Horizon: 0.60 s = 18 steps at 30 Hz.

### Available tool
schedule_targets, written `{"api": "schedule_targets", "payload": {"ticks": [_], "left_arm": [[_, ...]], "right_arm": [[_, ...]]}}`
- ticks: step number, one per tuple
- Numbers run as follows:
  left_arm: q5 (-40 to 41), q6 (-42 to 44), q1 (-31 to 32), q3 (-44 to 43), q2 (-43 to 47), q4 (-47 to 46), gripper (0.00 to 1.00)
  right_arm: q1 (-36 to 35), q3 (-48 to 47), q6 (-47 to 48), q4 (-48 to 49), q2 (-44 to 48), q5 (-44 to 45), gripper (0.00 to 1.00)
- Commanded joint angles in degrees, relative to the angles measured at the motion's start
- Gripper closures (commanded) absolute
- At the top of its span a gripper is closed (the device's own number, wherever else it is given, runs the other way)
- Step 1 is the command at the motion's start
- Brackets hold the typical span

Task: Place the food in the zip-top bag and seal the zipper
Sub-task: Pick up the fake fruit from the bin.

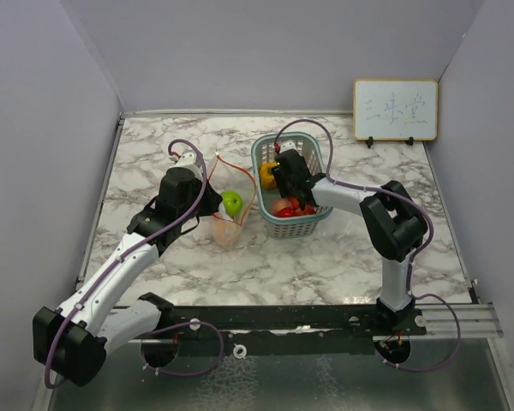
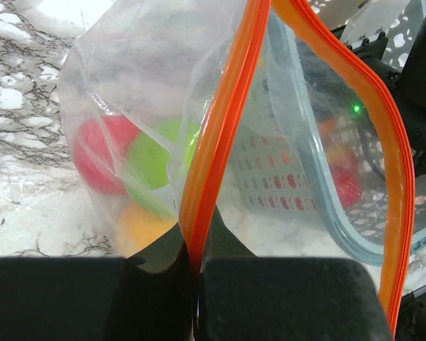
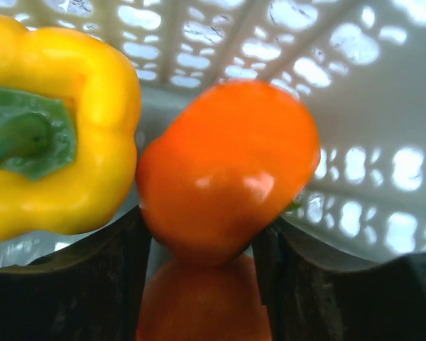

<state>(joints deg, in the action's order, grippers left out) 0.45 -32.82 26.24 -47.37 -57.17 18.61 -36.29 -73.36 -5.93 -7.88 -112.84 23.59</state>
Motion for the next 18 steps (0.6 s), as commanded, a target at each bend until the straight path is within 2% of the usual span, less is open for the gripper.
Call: {"api": "schedule_targets", "payload": {"ticks": [1,3,6,13,18], "left_arm": [[-0.50,0.06,-0.32,0.51,0.41,0.10,1.00],[-0.66,-0.04,-0.39,0.61,0.12,-0.19,1.00],[-0.93,-0.05,-0.40,0.70,-0.18,-0.41,1.00],[-1.15,-0.31,-0.41,0.89,-0.24,-0.68,1.00],[-1.53,-0.53,-0.47,1.39,-0.31,-1.03,1.00]], "right_arm": [[-0.09,2.59,-1.88,3.66,4.32,3.41,0.54],[-0.05,3.63,-2.37,4.25,7.76,2.15,0.64],[-0.06,5.06,-2.88,4.76,13.09,-0.96,0.71],[-0.09,8.32,-3.04,6.85,27.08,-14.89,0.72],[-0.09,8.59,-2.86,7.83,32.96,-30.50,0.73]]}}
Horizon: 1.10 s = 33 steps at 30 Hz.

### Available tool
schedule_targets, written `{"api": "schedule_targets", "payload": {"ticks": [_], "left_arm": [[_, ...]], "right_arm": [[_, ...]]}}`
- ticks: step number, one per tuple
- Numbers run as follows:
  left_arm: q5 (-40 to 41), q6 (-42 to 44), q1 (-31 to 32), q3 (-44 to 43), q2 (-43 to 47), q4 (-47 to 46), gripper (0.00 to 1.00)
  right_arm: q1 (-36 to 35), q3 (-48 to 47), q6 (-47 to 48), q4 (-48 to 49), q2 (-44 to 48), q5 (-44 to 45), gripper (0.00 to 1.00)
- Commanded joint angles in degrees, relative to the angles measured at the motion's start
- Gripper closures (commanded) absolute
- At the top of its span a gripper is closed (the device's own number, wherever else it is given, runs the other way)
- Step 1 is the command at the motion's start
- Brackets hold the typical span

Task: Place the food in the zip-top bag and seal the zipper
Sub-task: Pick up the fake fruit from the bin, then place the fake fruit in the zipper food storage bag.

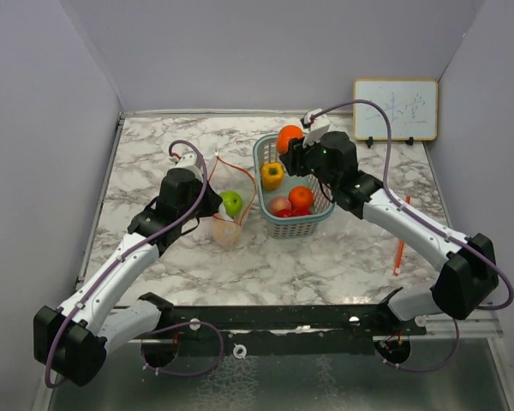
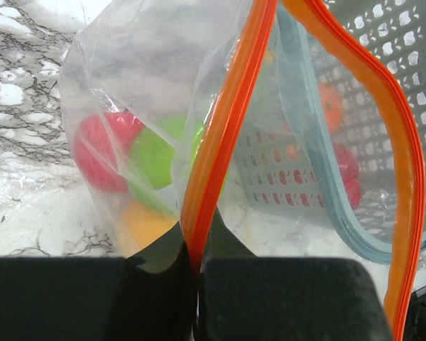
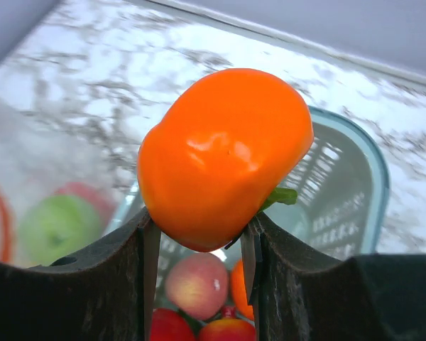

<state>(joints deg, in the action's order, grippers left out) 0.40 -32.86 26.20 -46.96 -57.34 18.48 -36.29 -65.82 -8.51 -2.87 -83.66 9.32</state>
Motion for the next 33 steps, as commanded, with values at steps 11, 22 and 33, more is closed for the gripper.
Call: {"api": "schedule_targets", "payload": {"ticks": [11,22,33], "left_arm": [[-2.69,-1.01,-0.44,-0.30,-0.37,-0.49,1.00],[-1.79,0.03,-0.44,-2.99,0.47,1.57,1.00],[-1.41,1.58,-0.44,-5.93,0.60,4.45,1.00]], "right_arm": [[-5.41,-4.52,-5.28,6.41,2.97,-42.34,0.74],[-9.74,-8.68,0.76,-5.99,-3.18,-32.57,0.59],[-9.76,-7.83,2.80,-7.26,1.19,-21.92,0.15]]}}
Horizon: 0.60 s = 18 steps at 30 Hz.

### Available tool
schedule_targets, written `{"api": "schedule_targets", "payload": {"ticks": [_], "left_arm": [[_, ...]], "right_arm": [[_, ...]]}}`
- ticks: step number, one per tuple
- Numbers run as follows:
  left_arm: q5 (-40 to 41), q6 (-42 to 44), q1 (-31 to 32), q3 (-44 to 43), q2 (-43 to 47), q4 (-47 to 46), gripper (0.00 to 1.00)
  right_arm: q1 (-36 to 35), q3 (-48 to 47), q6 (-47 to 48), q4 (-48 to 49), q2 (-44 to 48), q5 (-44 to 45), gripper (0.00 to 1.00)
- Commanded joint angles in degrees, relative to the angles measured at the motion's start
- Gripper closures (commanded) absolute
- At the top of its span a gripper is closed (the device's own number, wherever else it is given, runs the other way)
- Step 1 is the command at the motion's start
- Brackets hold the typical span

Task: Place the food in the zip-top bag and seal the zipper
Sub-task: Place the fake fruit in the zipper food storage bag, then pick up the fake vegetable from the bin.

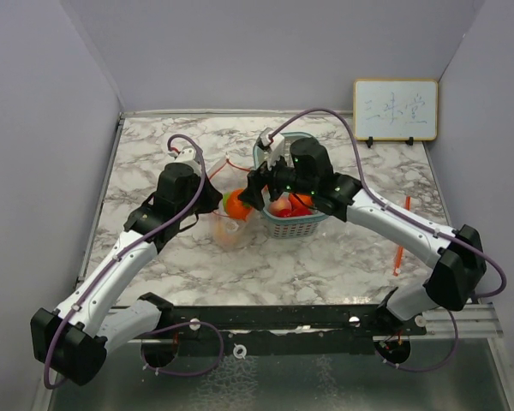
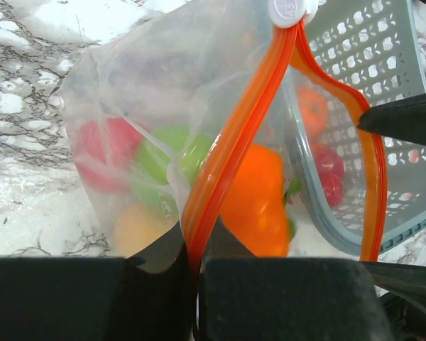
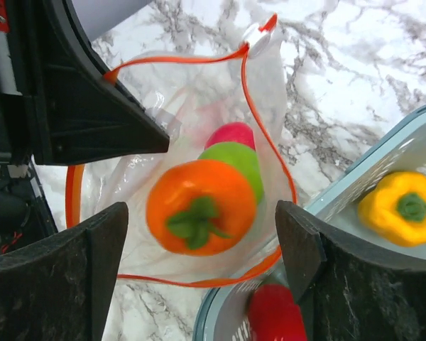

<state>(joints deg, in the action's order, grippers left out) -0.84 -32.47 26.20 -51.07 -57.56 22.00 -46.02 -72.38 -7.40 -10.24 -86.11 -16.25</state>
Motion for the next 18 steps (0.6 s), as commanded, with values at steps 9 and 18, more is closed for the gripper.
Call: {"api": "schedule_targets", "payload": {"ticks": [9,18], "left_arm": [[1.61,2.52,-0.49,-3.14,1.22,2.52,1.00],[4.17,4.00,-0.41,-3.38,2.79,4.18,1.00]], "right_arm": [[1.12,-3.84,-3.70,-5.18,2.81,29.59,0.00],[7.49,-6.89,-13.53,-10.40,-7.00,33.96,0.00]]}}
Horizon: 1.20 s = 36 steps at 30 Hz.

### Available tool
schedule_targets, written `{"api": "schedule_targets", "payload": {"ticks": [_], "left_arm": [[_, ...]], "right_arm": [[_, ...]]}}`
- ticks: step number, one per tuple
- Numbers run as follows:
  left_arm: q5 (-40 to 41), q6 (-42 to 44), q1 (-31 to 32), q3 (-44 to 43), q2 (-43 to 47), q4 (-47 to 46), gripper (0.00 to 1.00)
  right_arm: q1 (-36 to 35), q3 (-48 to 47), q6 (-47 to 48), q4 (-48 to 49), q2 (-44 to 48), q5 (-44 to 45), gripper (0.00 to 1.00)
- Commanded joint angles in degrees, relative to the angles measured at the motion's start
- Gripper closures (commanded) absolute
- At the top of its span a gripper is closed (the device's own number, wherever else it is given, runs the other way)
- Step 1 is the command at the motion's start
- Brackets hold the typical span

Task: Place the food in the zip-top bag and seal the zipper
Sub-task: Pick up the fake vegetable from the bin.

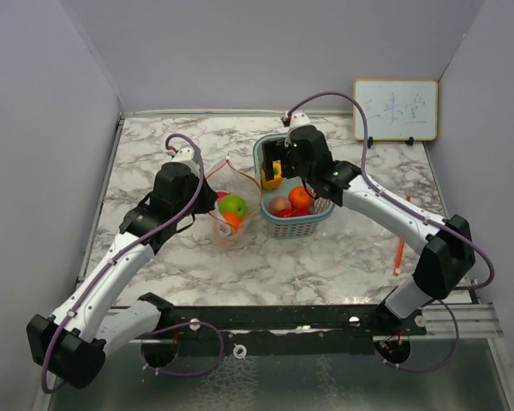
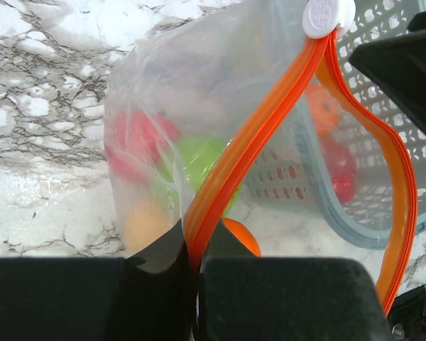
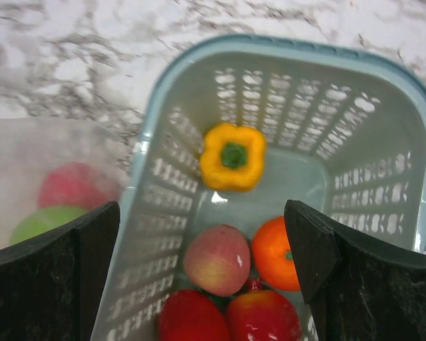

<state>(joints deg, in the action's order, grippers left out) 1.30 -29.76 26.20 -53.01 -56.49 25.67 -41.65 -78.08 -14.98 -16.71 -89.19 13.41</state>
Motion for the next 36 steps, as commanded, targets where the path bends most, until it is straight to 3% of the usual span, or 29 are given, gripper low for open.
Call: {"api": "schedule_targets", "payload": {"ticks": [1,8,20,22,30,36], "left_arm": [[1.88,1.39,-0.37,-1.27,1.68,0.52,1.00],[1.12,1.41,-0.44,-0.21,0.79,-0.43,1.00],[0.24,1.29,-0.44,0.45,-0.03,-0.80,1.00],[0.07,1.14,-0.43,0.56,-0.18,-1.03,1.00],[-0.46,1.02,-0.43,1.14,-0.95,-1.65,1.00],[-0.86,0.80,-0.44,1.42,-1.61,-2.45,1.00]], "right_arm": [[4.14,-0.85,-6.47,-3.14,-4.72,3.18,0.01],[7.11,1.20,-4.23,6.24,-12.33,-8.79,0.01],[8.03,-1.65,-5.32,10.76,-25.47,-8.54,0.01],[8.10,-0.51,-5.28,12.62,-26.46,-8.46,0.06],[8.16,7.00,-1.85,21.50,-20.31,-4.83,0.55],[8.16,11.00,-0.16,21.56,-8.71,-8.08,0.59]]}}
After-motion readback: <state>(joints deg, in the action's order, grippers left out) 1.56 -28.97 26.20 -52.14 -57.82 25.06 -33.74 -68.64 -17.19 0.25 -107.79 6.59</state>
